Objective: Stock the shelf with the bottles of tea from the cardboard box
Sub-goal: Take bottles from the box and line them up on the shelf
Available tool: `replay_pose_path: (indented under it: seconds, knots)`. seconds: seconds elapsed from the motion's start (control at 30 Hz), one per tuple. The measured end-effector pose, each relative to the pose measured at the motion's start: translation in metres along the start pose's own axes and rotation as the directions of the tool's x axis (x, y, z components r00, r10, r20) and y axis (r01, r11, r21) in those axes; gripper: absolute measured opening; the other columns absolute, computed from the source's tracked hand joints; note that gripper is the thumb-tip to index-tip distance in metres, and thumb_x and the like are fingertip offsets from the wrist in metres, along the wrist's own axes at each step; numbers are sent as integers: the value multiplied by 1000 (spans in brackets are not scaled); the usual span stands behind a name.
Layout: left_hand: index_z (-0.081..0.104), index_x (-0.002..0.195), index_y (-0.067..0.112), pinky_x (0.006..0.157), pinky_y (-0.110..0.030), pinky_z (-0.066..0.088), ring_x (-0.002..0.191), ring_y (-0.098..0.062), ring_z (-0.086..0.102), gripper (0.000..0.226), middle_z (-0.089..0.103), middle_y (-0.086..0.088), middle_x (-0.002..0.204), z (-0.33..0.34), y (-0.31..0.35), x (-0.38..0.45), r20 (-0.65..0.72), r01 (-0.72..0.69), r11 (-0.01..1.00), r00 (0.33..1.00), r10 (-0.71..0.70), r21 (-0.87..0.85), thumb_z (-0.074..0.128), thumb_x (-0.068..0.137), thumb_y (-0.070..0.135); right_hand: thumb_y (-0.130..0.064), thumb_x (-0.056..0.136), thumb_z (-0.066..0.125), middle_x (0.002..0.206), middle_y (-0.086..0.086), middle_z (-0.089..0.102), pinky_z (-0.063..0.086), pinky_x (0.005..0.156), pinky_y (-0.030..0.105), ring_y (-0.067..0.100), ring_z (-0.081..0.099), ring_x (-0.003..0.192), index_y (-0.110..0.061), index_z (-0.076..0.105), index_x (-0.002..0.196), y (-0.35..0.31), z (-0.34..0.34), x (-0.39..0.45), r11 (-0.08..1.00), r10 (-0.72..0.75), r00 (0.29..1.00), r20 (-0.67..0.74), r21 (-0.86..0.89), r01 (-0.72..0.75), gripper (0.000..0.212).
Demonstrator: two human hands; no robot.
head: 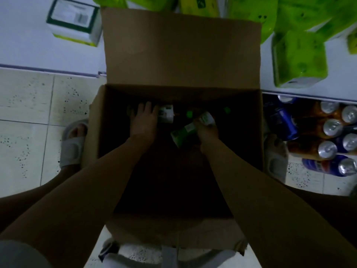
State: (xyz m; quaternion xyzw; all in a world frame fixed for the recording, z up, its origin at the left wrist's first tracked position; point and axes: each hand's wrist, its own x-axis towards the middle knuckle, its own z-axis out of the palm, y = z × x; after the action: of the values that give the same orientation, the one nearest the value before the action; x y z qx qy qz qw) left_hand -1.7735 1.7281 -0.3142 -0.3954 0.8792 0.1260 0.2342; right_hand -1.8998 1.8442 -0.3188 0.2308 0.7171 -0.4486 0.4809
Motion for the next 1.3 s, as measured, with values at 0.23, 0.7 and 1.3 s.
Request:
replay_pose_path:
  seconds: [0.23,0.7,1.3]
  knots:
    - [30,143,14,100,-52,39,131,-41,33,61,35,-16,145,9,10,-1,58,74,995,996,-70,-65,53,88,1,-19,85,72,137,15,54,52,95,46,34,56,120,-9,43,141,10,-11,7,994,75,997,2,77,-75,63]
    - [44,129,17,91,-41,49,113,-32,59,64,60,-10,126,-47,-10,-70,92,142,801,990,-109,-581,76,77,34,-12,78,77,125,10,63,52,95,52,30,62,114,-8,56,125,-4,-51,-65,962,-261,962,74,-68,266,51]
    - [53,119,16,66,-16,48,99,-17,63,66,64,-3,112,-225,-1,-206,-419,-332,597,908,-7,-731,87,64,15,0,76,75,88,-7,63,55,61,22,13,66,79,-15,53,106,-86,-107,-287,527,-816,513,266,-21,850,40]
